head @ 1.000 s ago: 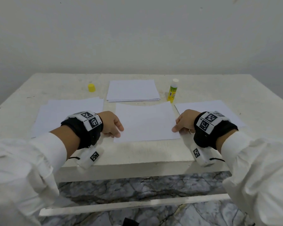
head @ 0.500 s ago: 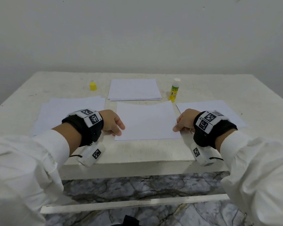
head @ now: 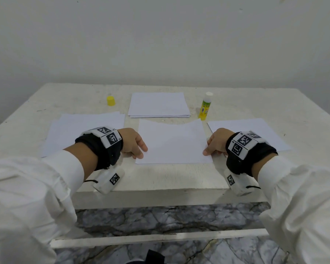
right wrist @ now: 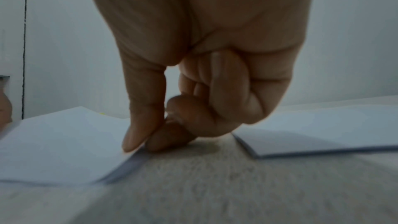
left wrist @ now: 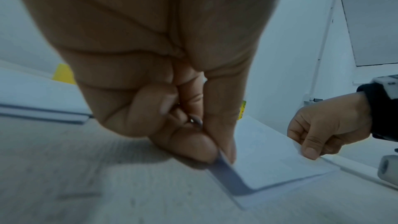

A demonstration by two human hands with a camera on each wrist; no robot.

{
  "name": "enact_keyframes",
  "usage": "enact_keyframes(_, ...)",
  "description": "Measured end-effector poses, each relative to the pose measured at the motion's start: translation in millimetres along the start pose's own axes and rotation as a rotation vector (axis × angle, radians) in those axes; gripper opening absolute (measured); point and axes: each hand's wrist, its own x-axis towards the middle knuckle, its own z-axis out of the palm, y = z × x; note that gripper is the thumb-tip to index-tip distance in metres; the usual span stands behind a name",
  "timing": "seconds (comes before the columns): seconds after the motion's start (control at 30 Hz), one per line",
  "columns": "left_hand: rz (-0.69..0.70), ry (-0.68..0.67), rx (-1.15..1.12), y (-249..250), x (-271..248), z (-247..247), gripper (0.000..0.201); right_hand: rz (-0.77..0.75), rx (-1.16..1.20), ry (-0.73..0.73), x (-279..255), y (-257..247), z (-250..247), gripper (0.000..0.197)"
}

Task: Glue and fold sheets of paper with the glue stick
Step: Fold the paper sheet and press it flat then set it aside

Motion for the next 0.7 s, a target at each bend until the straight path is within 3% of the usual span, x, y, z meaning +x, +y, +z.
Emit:
enact_keyframes(0.3,0.003,0.001,-0.001,-1.6,0.4,0.0,0.018,0.027,0.040,0.018,4.6,-1.7,0.9,0.028)
enact_keyframes(0.7,0.003,0.034,0.059,-0.5,0.8,2.9,0.019,0.030,0.044,0.037,8.6,-1.0,2.6,0.029)
